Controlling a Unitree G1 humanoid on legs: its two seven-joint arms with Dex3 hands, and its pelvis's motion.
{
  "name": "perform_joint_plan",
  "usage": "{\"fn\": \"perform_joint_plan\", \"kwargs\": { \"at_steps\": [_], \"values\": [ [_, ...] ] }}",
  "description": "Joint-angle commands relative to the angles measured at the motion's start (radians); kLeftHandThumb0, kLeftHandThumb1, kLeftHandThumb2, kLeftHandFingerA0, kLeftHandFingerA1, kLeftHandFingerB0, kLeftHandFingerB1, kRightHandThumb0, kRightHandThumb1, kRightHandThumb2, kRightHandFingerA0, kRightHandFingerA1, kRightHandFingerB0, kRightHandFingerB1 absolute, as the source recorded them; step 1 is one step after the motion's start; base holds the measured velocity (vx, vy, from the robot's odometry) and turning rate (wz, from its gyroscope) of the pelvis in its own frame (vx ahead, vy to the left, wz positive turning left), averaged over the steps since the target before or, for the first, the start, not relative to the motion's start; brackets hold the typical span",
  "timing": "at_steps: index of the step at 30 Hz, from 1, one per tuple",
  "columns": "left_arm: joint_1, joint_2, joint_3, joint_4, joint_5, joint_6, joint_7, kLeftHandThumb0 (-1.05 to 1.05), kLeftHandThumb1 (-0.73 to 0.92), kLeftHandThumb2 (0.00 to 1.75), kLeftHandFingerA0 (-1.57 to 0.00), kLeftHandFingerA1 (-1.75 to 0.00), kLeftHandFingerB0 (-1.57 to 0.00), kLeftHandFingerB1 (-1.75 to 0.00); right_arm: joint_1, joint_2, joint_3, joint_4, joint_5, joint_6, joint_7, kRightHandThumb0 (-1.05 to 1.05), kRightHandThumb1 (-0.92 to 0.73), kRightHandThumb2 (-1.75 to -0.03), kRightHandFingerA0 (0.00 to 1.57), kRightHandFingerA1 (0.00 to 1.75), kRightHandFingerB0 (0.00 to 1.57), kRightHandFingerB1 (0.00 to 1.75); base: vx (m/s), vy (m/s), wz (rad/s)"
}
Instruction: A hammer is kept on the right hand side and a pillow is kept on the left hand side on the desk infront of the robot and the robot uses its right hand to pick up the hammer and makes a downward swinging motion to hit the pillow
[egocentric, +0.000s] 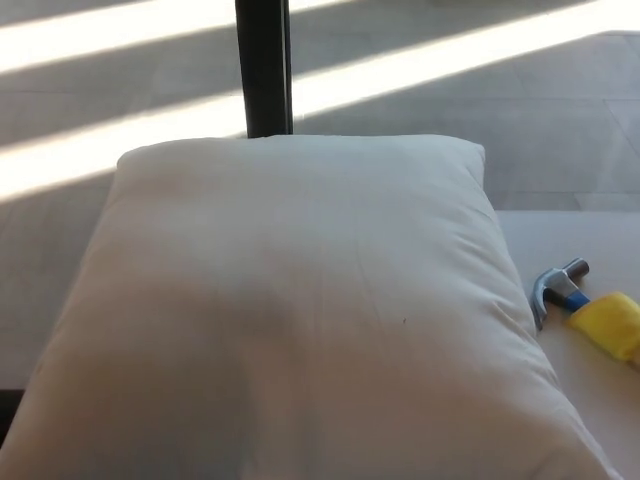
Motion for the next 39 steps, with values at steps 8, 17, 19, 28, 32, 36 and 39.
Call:
{"fn": "perform_joint_plan", "kwargs": {
  "at_steps": [8,17,19,28,32,36,39],
  "values": [
    [-0.014,0.062,0.12,0.036,-0.131,0.046,0.048,-0.5,0.58,0.58,-0.65,-0.68,-0.5,-0.6,-0.134,-0.106,-0.331,-0.102,0.286,0.12,-0.03,-0.92,-0.66,-1.04,0.02,0.21,0.0,0.07,0.0,0.0,0.0],
    [-0.027,0.062,0.083,0.039,-0.114,0.047,0.016,-0.53,0.59,0.58,-0.72,-0.62,-0.53,-0.56,-0.334,-0.168,-0.259,-0.521,0.242,0.25,-0.018,-0.96,-0.54,-1.03,0.07,0.05,0.07,0.21,0.0,0.0,0.0],
    [-0.029,0.062,0.077,0.037,-0.114,0.046,0.003,-0.54,0.59,0.58,-0.7,-0.62,-0.52,-0.57,-0.361,-0.18,-0.205,-0.616,0.223,0.251,0.025,-1.05,-0.63,-1.06,0.0,0.28,0.06,0.36,0.0,0.0,0.0],
    [-0.029,0.05,0.061,0.013,-0.127,0.049,-0.037,-0.54,0.59,0.58,-0.67,-0.63,-0.55,-0.6,-0.4,-0.238,0.078,-0.84,0.139,0.208,0.231,-0.74,-0.7,-0.63,0.03,0.23,0.11,0.24,0.0,0.0,0.0],
    [-0.019,0.043,0.054,0.007,-0.13,0.04,-0.05,-0.54,0.59,0.58,-0.71,-0.65,-0.55,-0.6,-0.37,-0.249,0.191,-0.934,0.093,0.211,0.265,-0.88,-0.69,-0.63,0.0,0.34,0.13,0.28,0.0,0.0,0.0],
    [-0.013,0.043,0.046,0.007,-0.132,0.037,-0.06,-0.55,0.58,0.58,-0.73,-0.64,-0.58,-0.6,-0.387,-0.268,0.305,-0.967,0.033,0.315,0.266,-0.88,-0.55,-0.93,0.0,0.19,0.06,0.28,0.0,0.0,0.0],
    [-0.006,0.043,0.034,-0.01,-0.125,0.041,-0.05,-0.53,0.6,0.58,-0.74,-0.64,-0.59,-0.61,-0.415,-0.305,0.408,-0.915,-0.09,0.297,0.247,-0.79,-0.51,-0.92,0.02,0.29,0.1,0.35,0.0,0.0,0.0]
  ]
}}
